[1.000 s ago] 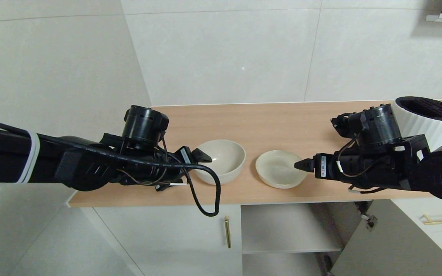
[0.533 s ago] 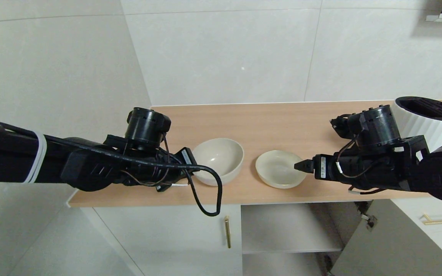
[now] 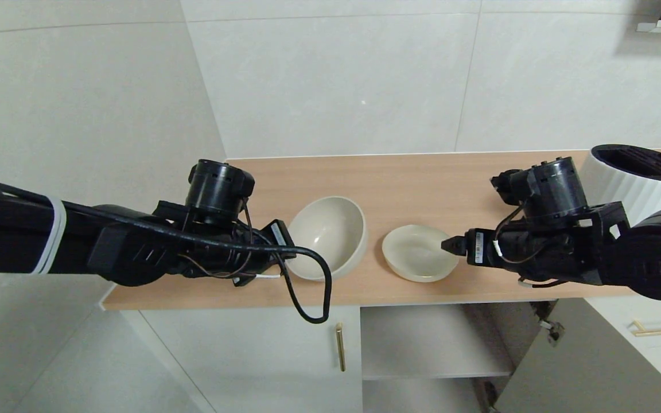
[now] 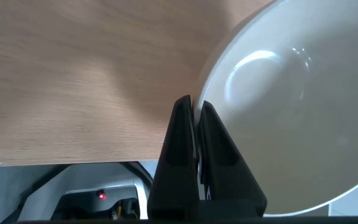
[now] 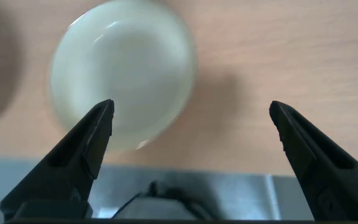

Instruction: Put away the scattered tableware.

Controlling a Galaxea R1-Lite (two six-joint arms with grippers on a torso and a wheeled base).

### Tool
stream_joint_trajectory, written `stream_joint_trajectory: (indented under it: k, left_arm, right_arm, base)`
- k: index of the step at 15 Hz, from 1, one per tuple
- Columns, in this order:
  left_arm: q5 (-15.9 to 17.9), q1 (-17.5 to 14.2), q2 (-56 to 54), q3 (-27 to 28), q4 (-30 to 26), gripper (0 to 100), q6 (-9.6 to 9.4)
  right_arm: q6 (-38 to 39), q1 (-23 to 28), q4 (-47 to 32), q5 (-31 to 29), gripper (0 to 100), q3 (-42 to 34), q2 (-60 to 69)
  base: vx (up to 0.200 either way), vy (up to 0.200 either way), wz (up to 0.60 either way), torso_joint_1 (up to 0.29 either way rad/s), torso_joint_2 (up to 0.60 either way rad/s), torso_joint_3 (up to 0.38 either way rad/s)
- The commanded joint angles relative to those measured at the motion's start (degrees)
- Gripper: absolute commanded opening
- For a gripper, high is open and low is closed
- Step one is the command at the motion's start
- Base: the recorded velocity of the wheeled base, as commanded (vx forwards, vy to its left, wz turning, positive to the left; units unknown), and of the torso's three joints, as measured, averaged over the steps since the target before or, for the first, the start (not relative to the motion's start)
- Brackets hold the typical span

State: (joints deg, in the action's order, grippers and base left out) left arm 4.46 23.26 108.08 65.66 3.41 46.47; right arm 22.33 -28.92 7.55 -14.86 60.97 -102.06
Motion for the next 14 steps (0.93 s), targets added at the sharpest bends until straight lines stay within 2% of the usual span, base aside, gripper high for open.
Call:
stream_joint_trajectory:
  k: [1, 5, 14]
  left_arm:
    - [0.02, 0.03, -0.42, 0.0, 0.01, 0, 0.02]
    - [-0.16, 0.03, -0.5, 0.0, 0.01, 0, 0.02]
    - [-0.16, 0.3, -0.86, -0.09, 0.01, 0, 0.02]
  right_arm:
    - [0.08, -0.97, 1.51, -3.33, 100, 0.82, -3.5]
    - [-0.27, -1.23, 7.04, -8.08, 100, 0.82, -7.98]
    - [-0.27, -1.05, 7.13, -8.43, 100, 1.17, -9.91]
  base:
    - [0.0, 0.0, 0.0, 0.0, 0.0, 0.0]
    - [0.0, 0.0, 0.0, 0.0, 0.0, 0.0]
    - [0.0, 0.0, 0.0, 0.0, 0.0, 0.0]
